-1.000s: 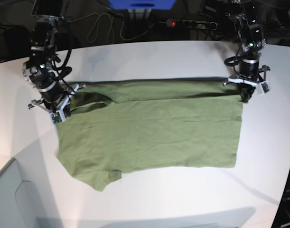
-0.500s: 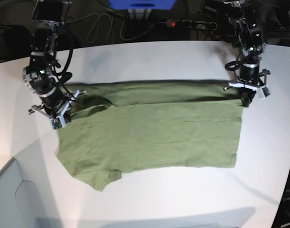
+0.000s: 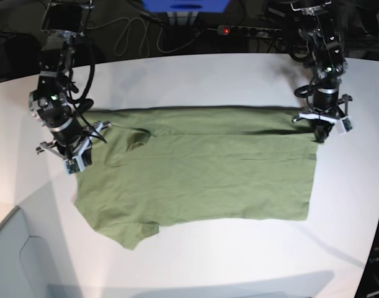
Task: Fold the T-shirt properly
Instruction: 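Lower the shoulders and fold the collar edge over onto the shirt, then drag the shirt toward the robot with both grippers, then release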
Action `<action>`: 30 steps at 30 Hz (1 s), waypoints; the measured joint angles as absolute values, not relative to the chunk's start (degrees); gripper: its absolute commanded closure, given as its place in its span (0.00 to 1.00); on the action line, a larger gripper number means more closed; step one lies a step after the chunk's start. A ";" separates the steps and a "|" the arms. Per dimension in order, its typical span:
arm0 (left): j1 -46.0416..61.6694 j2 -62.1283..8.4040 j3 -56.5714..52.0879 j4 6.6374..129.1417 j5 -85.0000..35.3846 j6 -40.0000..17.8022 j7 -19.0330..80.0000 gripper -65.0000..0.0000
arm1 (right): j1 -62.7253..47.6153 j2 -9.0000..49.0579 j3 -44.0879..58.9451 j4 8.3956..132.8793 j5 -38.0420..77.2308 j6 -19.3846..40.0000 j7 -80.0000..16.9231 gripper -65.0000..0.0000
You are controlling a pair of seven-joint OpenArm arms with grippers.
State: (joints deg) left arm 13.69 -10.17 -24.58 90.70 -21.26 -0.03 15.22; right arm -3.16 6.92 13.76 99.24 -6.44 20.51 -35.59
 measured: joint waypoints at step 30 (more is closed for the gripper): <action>16.71 -7.92 -31.31 91.85 -21.80 -0.05 20.01 0.48 | -8.16 8.36 14.83 99.63 -6.42 20.53 -35.24 1.00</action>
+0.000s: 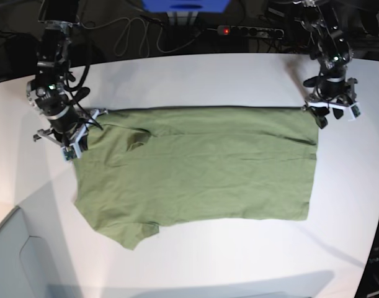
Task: Fold the T-shirt properly
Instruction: 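Drag the shirt toward the robot with both grippers, then release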
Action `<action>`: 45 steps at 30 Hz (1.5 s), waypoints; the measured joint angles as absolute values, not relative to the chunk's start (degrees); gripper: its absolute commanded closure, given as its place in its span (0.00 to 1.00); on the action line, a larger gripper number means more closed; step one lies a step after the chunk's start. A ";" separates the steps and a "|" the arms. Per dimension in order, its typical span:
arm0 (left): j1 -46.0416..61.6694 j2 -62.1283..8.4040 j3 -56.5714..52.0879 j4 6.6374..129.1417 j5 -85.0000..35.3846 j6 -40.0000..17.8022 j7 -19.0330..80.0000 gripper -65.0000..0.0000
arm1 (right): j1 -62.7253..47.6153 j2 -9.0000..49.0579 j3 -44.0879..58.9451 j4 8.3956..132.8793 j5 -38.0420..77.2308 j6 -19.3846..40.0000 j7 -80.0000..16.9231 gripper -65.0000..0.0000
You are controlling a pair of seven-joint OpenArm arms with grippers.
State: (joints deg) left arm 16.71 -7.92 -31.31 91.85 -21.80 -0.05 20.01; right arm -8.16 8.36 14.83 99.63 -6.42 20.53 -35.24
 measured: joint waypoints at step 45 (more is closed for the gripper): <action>14.26 -8.08 -27.07 84.36 -21.87 -0.03 18.79 1.00 | -11.18 8.73 24.88 91.11 -6.44 27.64 -35.38 0.50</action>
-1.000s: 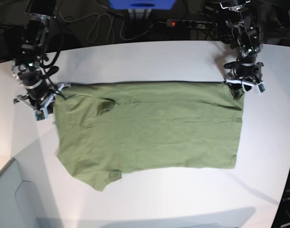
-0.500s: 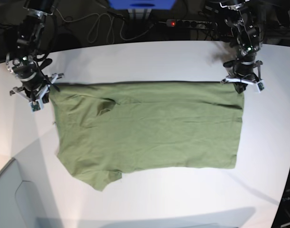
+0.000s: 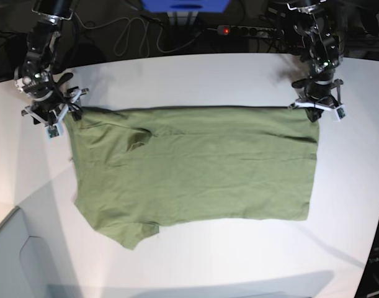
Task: Fold the T-shirt properly
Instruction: 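Drag the shirt toward the robot with both grippers, then release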
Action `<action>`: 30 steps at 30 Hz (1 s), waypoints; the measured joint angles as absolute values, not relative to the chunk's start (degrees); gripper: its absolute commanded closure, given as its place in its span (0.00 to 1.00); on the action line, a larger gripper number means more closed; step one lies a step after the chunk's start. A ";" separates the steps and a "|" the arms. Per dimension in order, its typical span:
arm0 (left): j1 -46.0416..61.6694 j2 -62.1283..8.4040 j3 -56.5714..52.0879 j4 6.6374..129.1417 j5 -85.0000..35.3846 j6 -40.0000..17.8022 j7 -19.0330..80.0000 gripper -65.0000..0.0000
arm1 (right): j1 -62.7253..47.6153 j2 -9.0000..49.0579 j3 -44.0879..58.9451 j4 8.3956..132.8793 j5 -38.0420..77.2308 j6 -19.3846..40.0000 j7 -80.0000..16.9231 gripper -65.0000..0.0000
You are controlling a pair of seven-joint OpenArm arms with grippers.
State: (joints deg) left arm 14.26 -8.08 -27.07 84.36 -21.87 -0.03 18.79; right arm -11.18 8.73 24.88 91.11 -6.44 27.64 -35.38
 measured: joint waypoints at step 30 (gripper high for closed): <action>32.58 -5.43 -27.88 98.76 -22.02 -0.19 19.99 1.00 | -25.69 11.09 30.81 104.07 -6.33 37.04 -35.20 1.00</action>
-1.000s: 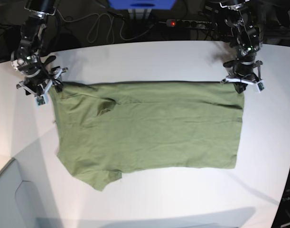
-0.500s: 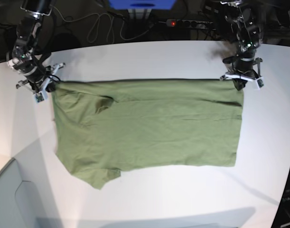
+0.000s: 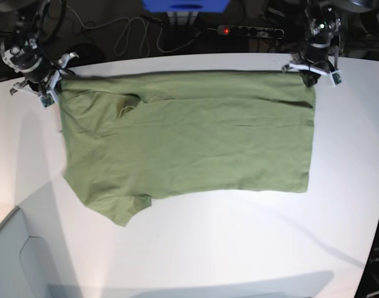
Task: Fold the T-shirt properly
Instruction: 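Drag the shirt toward the robot with both grippers, then release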
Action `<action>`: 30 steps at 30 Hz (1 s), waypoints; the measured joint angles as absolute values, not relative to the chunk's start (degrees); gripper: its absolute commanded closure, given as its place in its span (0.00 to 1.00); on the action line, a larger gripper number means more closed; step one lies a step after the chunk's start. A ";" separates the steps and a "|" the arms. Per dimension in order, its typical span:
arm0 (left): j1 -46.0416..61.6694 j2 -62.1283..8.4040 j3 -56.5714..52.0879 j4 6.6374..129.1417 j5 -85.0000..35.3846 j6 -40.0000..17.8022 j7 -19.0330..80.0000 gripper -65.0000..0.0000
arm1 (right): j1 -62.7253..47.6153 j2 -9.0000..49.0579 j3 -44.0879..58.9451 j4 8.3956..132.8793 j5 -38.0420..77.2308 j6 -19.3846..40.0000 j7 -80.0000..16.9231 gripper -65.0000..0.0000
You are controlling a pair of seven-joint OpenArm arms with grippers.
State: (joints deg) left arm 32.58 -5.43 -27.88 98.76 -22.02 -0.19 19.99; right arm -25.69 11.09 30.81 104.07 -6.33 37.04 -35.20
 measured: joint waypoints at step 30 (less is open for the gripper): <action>38.24 -3.66 -28.21 100.14 -21.87 0.19 19.97 0.31 | -31.33 10.33 31.70 105.45 -6.42 37.06 -34.98 0.56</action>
State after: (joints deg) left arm 38.24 -3.66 -28.21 100.14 -21.87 0.19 19.97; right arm -31.33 10.33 31.70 105.45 -6.42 37.06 -34.98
